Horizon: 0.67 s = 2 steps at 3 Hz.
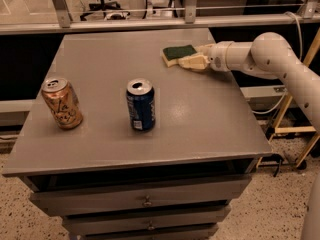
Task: Move sponge near pepsi can
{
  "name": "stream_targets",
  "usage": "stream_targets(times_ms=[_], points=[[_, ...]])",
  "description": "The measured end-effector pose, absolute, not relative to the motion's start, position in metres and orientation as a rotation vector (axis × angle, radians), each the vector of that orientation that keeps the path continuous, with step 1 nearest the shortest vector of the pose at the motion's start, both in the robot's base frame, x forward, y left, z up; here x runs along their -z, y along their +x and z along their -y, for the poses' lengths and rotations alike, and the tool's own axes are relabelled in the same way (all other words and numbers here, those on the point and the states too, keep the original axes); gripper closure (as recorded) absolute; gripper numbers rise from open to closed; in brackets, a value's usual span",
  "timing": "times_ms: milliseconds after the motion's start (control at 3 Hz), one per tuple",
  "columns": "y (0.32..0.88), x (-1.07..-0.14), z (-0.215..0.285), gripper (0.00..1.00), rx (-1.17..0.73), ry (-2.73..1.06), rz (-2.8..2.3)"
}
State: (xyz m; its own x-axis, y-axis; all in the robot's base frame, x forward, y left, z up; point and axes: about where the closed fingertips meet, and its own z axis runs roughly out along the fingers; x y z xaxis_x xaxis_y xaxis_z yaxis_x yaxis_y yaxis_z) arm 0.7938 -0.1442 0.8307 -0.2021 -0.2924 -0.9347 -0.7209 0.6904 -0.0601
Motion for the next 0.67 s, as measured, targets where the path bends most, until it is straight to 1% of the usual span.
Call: stream_targets(times_ms=[333,667], points=[[0.794,-0.831,0.144,0.88,-0.479,-0.807,-1.785],[0.796,-0.832,0.134,1.00,-0.518,-0.814,-1.781]])
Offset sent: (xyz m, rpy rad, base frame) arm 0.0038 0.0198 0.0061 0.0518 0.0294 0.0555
